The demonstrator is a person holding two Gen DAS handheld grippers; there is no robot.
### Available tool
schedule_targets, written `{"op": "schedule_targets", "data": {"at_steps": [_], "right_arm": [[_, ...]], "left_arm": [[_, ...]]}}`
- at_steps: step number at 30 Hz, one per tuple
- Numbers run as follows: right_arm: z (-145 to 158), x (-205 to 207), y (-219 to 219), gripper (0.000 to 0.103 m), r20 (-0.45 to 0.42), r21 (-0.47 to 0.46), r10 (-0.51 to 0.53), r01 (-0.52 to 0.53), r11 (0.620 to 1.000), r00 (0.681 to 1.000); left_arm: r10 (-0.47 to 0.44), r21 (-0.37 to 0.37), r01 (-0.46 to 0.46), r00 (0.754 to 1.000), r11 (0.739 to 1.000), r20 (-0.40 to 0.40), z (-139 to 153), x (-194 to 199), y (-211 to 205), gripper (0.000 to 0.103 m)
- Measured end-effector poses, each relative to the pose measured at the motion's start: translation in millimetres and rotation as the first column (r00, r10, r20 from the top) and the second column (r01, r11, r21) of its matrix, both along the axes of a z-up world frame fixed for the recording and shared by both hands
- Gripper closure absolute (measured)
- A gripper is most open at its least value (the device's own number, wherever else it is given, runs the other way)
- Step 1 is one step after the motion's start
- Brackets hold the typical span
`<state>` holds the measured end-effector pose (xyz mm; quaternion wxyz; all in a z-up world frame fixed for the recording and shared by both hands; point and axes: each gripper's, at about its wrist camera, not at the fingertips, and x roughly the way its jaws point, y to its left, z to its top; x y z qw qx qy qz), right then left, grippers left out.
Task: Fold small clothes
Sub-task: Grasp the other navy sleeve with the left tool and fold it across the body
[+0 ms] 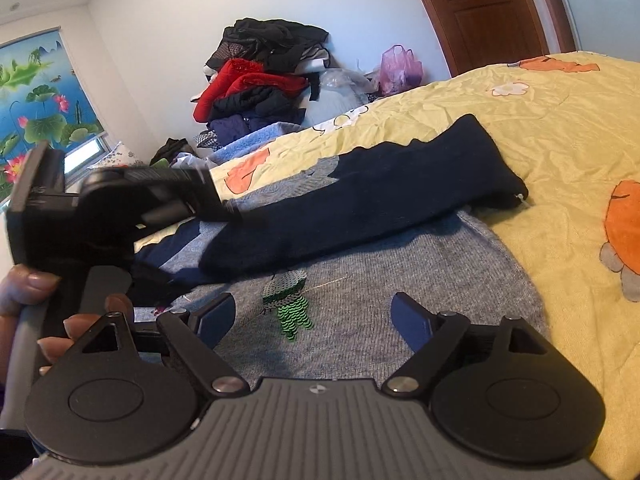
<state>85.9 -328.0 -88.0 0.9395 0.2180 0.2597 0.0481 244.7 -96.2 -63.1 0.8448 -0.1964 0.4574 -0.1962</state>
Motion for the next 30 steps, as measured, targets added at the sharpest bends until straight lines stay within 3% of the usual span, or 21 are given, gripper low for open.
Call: {"op": "schedule_targets", "data": {"at_steps": [1, 2, 3, 6, 10, 13, 15, 19, 24, 26, 28, 30], "right_arm": [[-0.3, 0.5, -0.1, 0.017, 0.000, 0.001, 0.000, 0.000, 1.000, 1.000], [-0.2, 0.6, 0.1, 0.017, 0.000, 0.001, 0.000, 0.000, 1.000, 1.000], [-0.3, 0.8, 0.0, 0.017, 0.000, 0.000, 0.000, 0.000, 1.000, 1.000], [-0.3, 0.8, 0.0, 0.016, 0.000, 0.000, 0.000, 0.000, 1.000, 1.000], [-0.3, 0.8, 0.2, 0.016, 0.000, -0.001, 0.000, 0.000, 1.000, 1.000], [0.0, 1.5, 0.4, 0.016, -0.001, -0.002, 0.001, -0.001, 1.000, 1.000], [0.1, 1.5, 0.3, 0.016, -0.001, -0.003, 0.001, -0.001, 1.000, 1.000], [0.0, 1.9, 0.8, 0.015, -0.002, -0.007, 0.003, -0.003, 1.000, 1.000], [0.2, 2.3, 1.9, 0.015, -0.006, -0.022, 0.004, -0.004, 1.000, 1.000], [0.4, 2.7, 2.3, 0.015, -0.006, -0.023, 0.004, -0.004, 1.000, 1.000], [0.3, 2.8, 2.4, 0.015, -0.006, -0.023, 0.004, -0.005, 1.000, 1.000], [0.4, 2.8, 2.5, 0.015, -0.006, -0.023, 0.005, -0.005, 1.000, 1.000]], "left_arm": [[-0.004, 0.013, 0.003, 1.000, 1.000, 0.012, 3.5, -2.6, 2.3, 0.073], [-0.005, 0.031, 0.004, 1.000, 1.000, 0.023, 5.4, -5.1, 2.6, 0.091], [-0.011, 0.053, 0.009, 0.999, 0.999, 0.035, 5.8, -5.3, 0.5, 0.097], [-0.002, 0.103, -0.011, 0.992, 0.995, 0.129, 16.5, -15.4, -0.8, 0.097], [0.003, 0.190, -0.063, 0.954, 0.980, 0.299, 46.6, -37.0, 5.1, 0.097], [0.034, 0.225, -0.119, 0.936, 0.967, 0.351, 58.7, -47.7, 29.1, 0.098], [0.056, 0.255, -0.154, 0.934, 0.955, 0.353, 56.0, -50.4, 48.4, 0.098], [0.126, 0.299, -0.207, 0.955, 0.932, 0.269, 34.6, -47.4, 81.6, 0.098], [0.087, 0.365, -0.176, 0.965, 0.914, 0.249, 10.2, -48.8, 84.5, 0.097], [0.067, 0.383, -0.175, 0.958, 0.907, 0.279, 11.4, -52.0, 85.8, 0.095], [0.074, 0.374, -0.174, 0.961, 0.911, 0.267, 11.2, -55.3, 88.0, 0.084], [0.112, 0.352, -0.205, 0.957, 0.913, 0.267, 18.8, -61.3, 99.3, 0.047]]}}
